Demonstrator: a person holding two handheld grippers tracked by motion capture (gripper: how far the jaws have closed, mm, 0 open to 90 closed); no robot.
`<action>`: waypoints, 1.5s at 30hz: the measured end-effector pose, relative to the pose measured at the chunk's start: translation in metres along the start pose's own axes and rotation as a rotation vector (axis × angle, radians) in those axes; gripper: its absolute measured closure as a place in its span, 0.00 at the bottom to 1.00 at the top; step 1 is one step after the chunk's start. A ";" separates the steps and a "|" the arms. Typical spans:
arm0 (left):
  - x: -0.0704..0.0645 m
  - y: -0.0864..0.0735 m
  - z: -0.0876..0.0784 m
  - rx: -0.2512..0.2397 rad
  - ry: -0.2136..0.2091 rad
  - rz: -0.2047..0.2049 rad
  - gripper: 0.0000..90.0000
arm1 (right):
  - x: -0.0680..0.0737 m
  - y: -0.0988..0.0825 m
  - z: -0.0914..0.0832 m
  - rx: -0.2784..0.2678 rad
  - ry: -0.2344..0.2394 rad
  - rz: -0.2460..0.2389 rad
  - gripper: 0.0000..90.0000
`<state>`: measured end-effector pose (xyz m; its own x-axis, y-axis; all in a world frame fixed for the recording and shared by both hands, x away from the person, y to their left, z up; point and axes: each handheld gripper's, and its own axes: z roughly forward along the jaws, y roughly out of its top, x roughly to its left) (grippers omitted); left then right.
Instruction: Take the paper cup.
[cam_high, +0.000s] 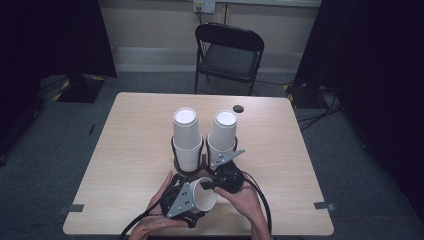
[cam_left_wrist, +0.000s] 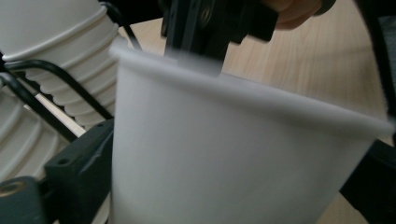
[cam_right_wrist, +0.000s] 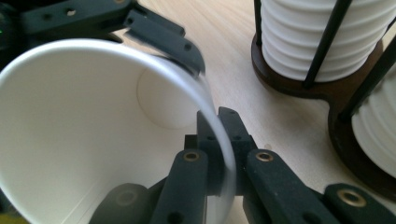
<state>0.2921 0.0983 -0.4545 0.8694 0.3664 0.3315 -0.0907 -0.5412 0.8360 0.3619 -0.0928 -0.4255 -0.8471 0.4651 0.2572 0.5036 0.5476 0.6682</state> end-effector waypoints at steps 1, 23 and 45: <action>0.000 0.000 0.000 -0.012 -0.004 -0.008 0.05 | 0.000 0.000 0.002 0.013 -0.004 0.004 0.98; -0.001 0.001 0.004 -0.006 0.052 -0.043 0.10 | 0.006 -0.002 0.009 0.005 0.004 0.052 0.93; 0.011 -0.011 0.002 -0.070 0.084 -0.209 0.10 | 0.002 -0.018 -0.008 -0.205 -0.014 0.103 0.78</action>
<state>0.3036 0.1065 -0.4616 0.8294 0.5286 0.1806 0.0513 -0.3940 0.9177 0.3498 -0.1076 -0.4317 -0.7898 0.5219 0.3224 0.5410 0.3449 0.7671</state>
